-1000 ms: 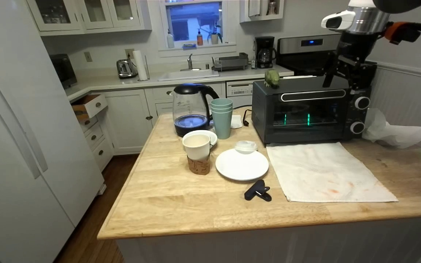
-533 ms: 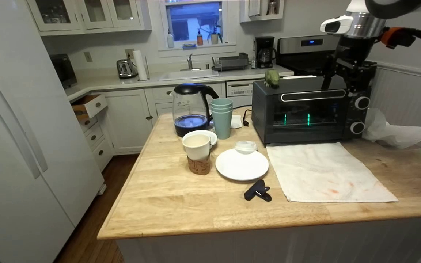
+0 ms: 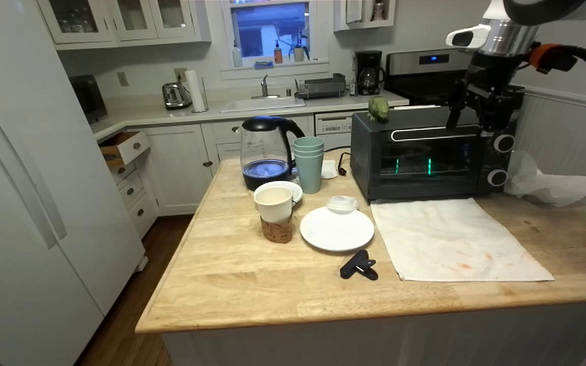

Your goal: Pull down the mini oven door

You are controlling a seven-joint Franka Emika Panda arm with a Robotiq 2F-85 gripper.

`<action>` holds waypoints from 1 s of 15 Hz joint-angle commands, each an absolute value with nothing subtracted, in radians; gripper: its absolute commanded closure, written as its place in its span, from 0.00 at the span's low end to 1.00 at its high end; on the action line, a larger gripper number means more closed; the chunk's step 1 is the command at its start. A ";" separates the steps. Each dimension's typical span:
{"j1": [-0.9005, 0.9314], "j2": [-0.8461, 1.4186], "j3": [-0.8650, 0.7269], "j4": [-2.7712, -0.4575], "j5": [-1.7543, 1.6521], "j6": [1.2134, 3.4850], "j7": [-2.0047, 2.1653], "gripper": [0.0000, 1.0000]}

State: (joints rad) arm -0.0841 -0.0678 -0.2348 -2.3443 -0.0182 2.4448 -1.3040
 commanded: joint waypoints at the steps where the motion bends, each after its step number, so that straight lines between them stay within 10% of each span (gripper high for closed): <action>1: -0.106 -0.049 -0.215 -2.324 -0.018 2.475 -1.312 0.00; 15: -0.128 -0.005 -0.203 -2.325 -0.027 2.513 -1.259 0.00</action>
State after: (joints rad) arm -0.1145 -0.0204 -0.2259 -2.3442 -0.0420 2.5558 -1.2867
